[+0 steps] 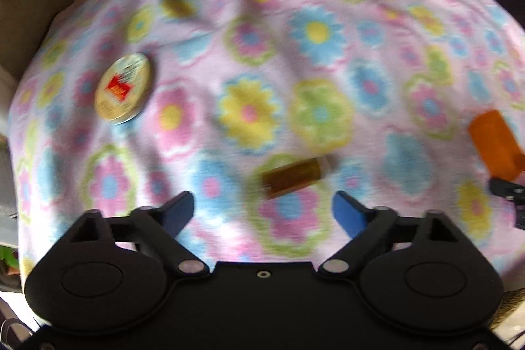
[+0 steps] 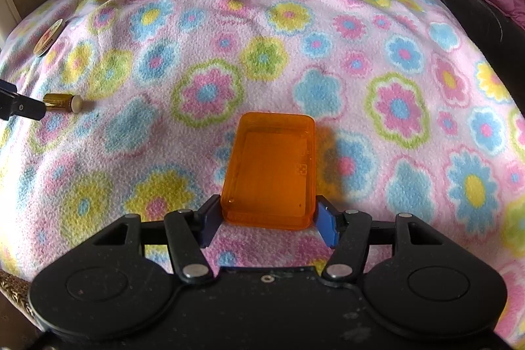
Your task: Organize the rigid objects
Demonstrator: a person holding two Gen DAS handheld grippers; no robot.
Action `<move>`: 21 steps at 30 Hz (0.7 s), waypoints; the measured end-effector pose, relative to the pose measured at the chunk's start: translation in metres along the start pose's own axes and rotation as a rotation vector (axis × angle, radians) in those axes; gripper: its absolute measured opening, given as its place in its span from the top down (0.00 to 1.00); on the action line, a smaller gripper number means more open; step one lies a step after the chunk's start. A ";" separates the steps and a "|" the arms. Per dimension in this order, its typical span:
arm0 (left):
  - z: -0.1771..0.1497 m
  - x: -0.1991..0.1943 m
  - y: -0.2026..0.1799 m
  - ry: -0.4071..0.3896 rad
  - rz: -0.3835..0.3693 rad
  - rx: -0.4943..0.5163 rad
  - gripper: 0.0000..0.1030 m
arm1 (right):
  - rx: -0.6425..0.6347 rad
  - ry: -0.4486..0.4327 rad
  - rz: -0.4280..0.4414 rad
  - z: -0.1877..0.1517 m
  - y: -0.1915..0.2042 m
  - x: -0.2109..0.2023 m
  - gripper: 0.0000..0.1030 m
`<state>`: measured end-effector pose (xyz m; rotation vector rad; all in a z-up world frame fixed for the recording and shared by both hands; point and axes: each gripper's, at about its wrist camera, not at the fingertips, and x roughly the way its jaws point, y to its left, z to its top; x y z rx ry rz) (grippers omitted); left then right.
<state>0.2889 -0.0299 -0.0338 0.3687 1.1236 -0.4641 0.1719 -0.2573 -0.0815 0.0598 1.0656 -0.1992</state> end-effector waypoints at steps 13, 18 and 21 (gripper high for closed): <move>0.010 0.040 -0.023 0.086 0.043 -0.205 0.30 | -0.009 -0.006 0.000 0.000 -0.001 0.000 0.40; 0.012 0.041 -0.024 0.063 0.038 -0.164 0.51 | -0.007 -0.019 -0.026 0.003 -0.001 0.002 0.27; 0.011 0.039 -0.022 0.058 0.023 -0.157 0.51 | 0.004 -0.027 -0.021 0.009 -0.002 0.005 0.24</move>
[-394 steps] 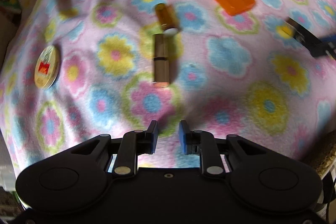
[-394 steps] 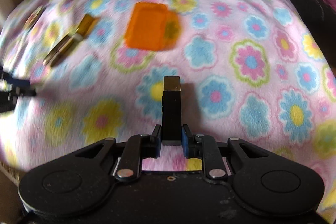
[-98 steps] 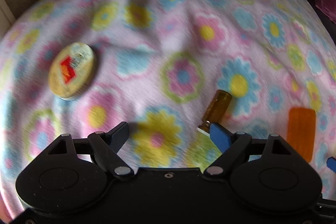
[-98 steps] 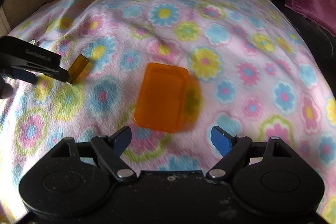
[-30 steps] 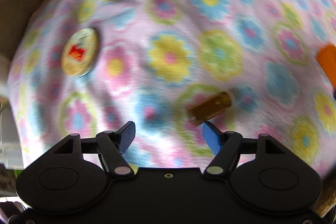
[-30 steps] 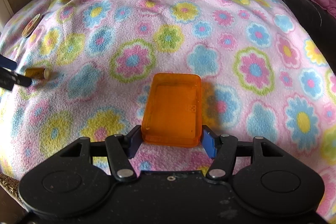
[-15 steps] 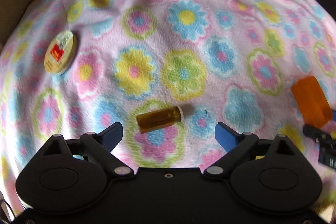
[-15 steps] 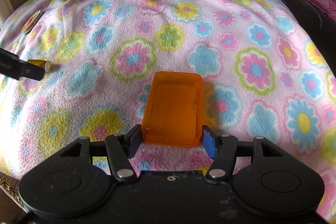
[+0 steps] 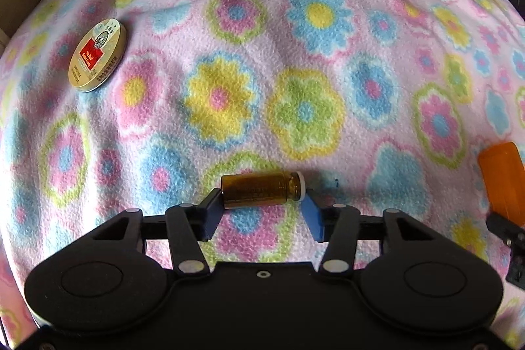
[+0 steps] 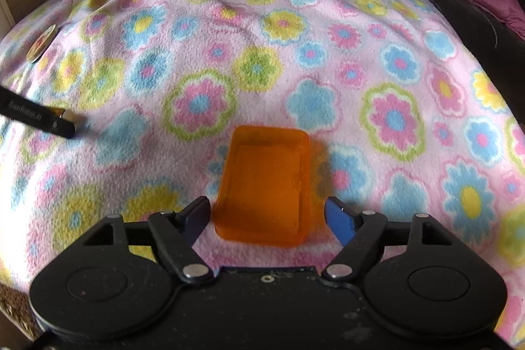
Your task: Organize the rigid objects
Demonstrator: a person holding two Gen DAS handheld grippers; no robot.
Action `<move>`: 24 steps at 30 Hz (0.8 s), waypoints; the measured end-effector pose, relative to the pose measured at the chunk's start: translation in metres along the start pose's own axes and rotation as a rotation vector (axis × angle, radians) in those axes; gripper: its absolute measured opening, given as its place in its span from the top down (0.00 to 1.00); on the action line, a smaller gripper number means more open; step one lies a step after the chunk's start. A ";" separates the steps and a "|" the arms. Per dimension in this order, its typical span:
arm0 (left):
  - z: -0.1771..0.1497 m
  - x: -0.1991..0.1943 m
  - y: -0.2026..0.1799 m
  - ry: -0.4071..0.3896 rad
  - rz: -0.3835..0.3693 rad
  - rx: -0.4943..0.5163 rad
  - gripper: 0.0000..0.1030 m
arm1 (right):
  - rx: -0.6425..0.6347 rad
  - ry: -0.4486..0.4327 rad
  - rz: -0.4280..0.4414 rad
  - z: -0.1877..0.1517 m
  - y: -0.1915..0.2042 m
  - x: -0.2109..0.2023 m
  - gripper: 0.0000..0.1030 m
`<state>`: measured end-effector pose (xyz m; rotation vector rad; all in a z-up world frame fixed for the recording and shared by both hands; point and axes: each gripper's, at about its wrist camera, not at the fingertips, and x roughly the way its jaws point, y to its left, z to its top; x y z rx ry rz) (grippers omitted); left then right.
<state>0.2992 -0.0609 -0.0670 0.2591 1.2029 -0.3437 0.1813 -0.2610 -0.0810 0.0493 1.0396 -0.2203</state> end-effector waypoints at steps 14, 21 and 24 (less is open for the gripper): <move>-0.026 -0.059 -0.006 -0.070 -0.044 0.026 0.51 | 0.042 -0.047 0.054 0.003 0.000 -0.032 0.43; -0.056 -0.125 -0.006 -0.154 -0.072 0.035 0.51 | 0.083 -0.127 0.126 -0.015 0.005 -0.106 0.43; -0.078 -0.150 -0.003 -0.173 -0.097 0.020 0.51 | 0.089 -0.156 0.145 -0.031 0.009 -0.136 0.43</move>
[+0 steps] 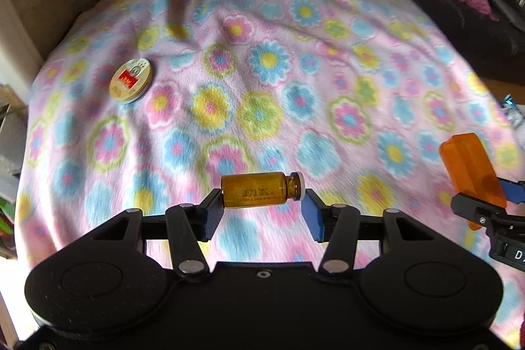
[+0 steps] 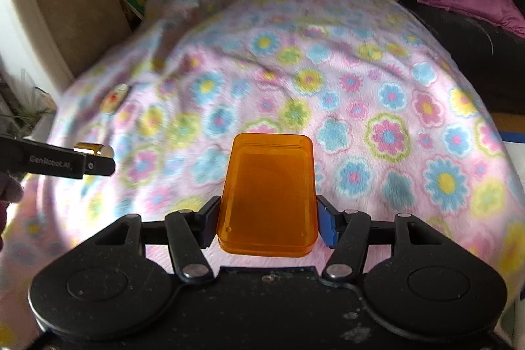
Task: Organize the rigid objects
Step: 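Carry the orange box and the amber bottle over the basket with both tools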
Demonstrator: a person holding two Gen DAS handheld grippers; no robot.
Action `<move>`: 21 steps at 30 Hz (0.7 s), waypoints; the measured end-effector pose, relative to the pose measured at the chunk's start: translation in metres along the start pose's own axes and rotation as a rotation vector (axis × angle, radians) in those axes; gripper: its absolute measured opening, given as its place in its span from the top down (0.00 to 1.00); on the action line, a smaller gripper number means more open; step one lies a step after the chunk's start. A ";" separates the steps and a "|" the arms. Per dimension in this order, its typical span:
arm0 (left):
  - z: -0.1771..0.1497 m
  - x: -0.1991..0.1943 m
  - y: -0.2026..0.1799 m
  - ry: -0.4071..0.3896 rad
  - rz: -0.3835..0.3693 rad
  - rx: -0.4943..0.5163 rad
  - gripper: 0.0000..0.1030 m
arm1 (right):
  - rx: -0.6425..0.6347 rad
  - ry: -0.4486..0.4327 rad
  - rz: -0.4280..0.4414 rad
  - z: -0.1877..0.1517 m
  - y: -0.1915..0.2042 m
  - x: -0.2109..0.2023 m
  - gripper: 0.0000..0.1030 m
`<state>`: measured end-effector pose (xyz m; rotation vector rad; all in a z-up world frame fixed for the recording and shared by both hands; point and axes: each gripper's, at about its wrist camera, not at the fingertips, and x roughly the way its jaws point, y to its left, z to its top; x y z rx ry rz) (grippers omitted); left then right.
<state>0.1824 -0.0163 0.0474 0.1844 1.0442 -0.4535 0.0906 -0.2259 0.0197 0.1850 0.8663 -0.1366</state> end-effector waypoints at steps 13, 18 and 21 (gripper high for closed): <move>-0.116 -0.067 -0.009 -0.037 -0.038 -0.062 0.51 | 0.024 -0.004 0.031 -0.094 0.028 -0.088 0.43; -0.142 -0.055 -0.007 0.005 -0.034 -0.099 0.51 | 0.005 0.012 0.026 -0.119 0.035 -0.097 0.43; -0.149 -0.049 -0.009 0.021 -0.030 -0.096 0.51 | -0.012 0.021 0.030 -0.119 0.038 -0.094 0.43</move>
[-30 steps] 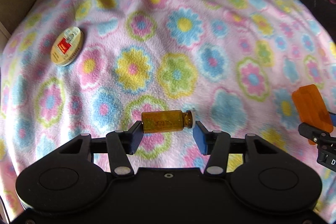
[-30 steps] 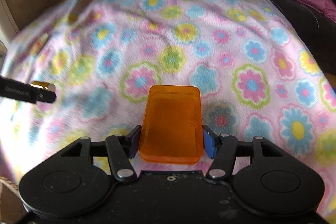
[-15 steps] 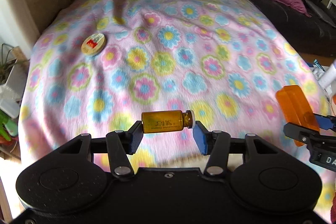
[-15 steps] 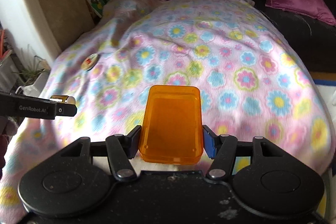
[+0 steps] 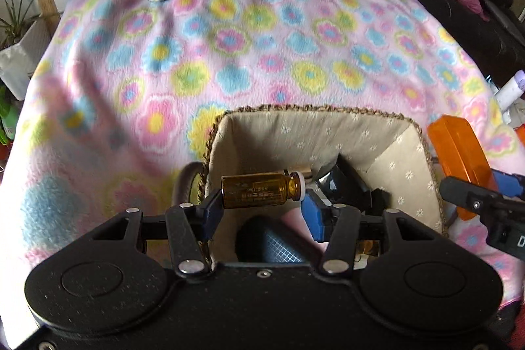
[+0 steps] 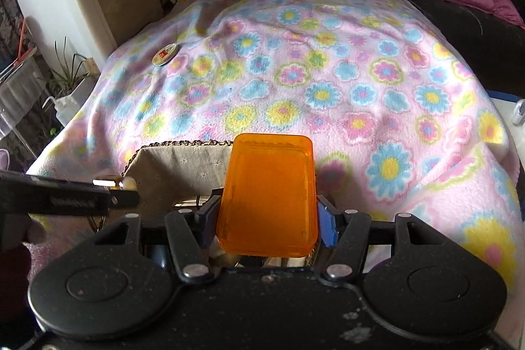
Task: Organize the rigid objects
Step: 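Carry the orange box and the amber bottle over the basket with both tools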
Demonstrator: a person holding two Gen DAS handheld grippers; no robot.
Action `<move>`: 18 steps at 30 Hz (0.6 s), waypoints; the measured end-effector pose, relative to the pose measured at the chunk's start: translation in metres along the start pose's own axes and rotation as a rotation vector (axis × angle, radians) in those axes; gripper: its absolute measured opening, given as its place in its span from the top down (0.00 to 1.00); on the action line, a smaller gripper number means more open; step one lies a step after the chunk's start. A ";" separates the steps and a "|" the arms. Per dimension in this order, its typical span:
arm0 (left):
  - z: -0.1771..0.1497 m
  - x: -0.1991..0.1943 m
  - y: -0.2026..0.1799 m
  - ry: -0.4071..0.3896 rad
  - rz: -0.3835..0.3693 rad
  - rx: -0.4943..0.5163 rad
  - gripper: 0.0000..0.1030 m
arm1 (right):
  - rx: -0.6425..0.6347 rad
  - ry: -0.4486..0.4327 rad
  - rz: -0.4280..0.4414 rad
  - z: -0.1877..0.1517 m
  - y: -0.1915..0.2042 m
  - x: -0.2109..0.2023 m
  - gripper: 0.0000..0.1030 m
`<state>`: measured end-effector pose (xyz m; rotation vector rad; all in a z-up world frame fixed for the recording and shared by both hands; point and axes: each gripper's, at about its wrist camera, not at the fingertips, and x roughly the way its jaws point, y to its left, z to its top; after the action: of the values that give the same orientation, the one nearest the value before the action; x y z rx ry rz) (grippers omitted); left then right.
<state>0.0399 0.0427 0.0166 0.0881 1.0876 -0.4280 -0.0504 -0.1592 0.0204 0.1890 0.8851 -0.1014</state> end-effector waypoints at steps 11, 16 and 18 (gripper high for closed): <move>-0.008 0.011 -0.006 0.027 0.034 0.037 0.51 | 0.005 0.071 -0.001 -0.002 0.002 0.019 0.43; -0.008 0.012 -0.006 0.041 0.035 0.032 0.51 | -0.001 0.072 0.000 -0.002 0.002 0.018 0.43; -0.008 0.013 -0.007 0.046 0.040 0.036 0.51 | 0.001 0.070 -0.001 -0.002 0.002 0.017 0.43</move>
<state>0.0358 0.0350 0.0020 0.1517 1.1215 -0.4109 -0.0404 -0.1568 0.0061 0.1937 0.9544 -0.0964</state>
